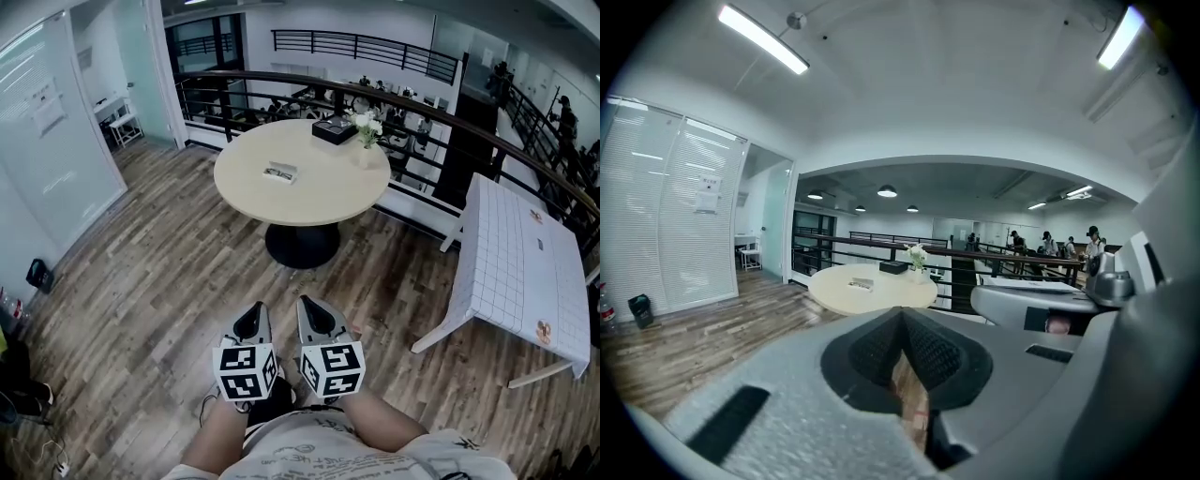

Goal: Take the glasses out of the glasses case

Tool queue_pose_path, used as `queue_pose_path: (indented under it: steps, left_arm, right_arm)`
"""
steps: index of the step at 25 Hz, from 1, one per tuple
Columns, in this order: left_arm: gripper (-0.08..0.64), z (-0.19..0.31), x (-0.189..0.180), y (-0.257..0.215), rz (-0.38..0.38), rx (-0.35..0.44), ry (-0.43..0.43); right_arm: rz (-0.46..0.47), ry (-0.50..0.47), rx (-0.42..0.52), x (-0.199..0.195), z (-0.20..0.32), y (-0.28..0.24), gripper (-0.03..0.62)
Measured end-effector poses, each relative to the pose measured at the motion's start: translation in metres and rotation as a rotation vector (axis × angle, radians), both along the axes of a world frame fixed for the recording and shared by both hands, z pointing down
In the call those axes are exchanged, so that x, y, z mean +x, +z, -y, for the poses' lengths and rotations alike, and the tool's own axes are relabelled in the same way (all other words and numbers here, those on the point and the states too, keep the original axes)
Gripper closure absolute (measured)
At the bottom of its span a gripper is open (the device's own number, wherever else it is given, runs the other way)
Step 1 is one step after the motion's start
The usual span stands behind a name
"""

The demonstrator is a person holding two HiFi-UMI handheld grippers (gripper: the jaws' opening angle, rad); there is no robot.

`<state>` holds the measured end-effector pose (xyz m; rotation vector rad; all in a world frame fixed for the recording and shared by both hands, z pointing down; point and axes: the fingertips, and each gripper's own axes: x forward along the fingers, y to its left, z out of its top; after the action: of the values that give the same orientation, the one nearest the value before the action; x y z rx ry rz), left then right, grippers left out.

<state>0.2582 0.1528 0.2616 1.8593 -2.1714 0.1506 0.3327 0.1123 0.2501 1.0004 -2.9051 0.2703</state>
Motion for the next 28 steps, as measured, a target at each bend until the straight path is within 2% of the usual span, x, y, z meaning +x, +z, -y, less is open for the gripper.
queue_pose_path:
  steps: [9,12,19,28]
  left_arm:
    - [0.554,0.076,-0.023,-0.005,0.001,0.017,0.041]
    - [0.554,0.083,-0.035,0.003,-0.001,0.023,0.049]
    - [0.554,0.116,-0.074,0.007,-0.017,0.03,0.059]
    - [0.554,0.164,-0.138,0.013,-0.03,0.014,0.072]
  right_arm:
    - [-0.017,0.038,0.031,-0.026,0.069,-0.005,0.577]
    - [-0.02,0.05,0.037,-0.037,0.077,0.003,0.577]
    - [-0.032,0.064,0.051,-0.073,0.107,0.008,0.577]
    - [-0.055,0.059,0.06,-0.14,0.152,0.008,0.577]
